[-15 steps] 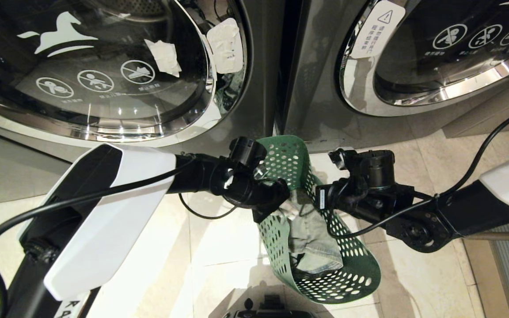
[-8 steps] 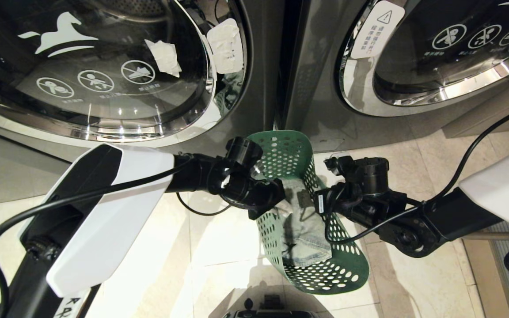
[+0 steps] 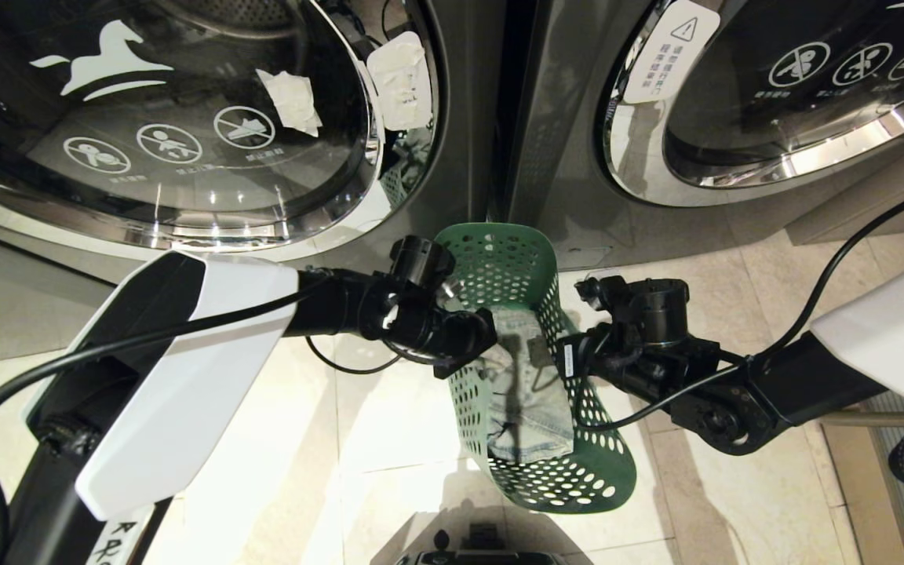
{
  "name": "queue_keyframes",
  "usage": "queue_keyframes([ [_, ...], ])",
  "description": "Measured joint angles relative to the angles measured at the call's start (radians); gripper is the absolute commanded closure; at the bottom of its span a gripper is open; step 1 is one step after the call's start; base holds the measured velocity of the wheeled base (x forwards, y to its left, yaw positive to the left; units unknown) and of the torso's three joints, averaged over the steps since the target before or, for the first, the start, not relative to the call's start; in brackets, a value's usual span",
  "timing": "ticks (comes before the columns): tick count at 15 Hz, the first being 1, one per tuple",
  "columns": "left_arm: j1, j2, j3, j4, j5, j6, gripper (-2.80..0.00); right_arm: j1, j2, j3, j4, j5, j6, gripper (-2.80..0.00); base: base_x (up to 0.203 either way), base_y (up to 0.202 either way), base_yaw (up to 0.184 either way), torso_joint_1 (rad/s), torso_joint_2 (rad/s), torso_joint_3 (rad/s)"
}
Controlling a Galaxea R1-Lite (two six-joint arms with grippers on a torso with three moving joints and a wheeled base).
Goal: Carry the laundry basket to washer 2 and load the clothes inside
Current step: Pick up the clothes basket and put it beside the washing machine
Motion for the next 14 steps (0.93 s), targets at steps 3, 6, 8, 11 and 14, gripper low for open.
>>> queue_keyframes([
  [3, 0.005, -0.005, 0.000, 0.010, 0.003, 0.000, 0.00, 0.000, 0.003, 0.002, 0.000, 0.000, -0.002, 0.00, 0.000, 0.000, 0.000, 0.000, 0.00, 0.000],
  [6, 0.006, -0.006, 0.000, 0.004, 0.014, -0.001, 0.00, 0.000, 0.006, 0.004, 0.000, 0.000, -0.015, 0.00, 0.000, 0.000, 0.000, 0.000, 0.00, 0.000],
  [8, 0.006, -0.006, 0.001, 0.008, 0.015, -0.004, 0.00, 0.000, 0.008, 0.004, -0.001, 0.000, -0.035, 0.00, 0.000, 0.000, 0.000, 0.000, 0.00, 0.000],
  [11, 0.001, -0.006, 0.002, 0.012, 0.036, -0.008, 0.00, -0.001, 0.013, 0.003, -0.001, -0.001, -0.040, -2.80, 0.000, 0.000, 0.000, 0.000, 0.00, 0.000],
  [14, -0.002, -0.006, 0.002, 0.009, 0.049, -0.006, -2.80, -0.001, 0.022, 0.000, 0.001, -0.001, -0.041, -2.80, 0.000, 0.000, 0.000, 0.000, 0.00, 0.000],
])
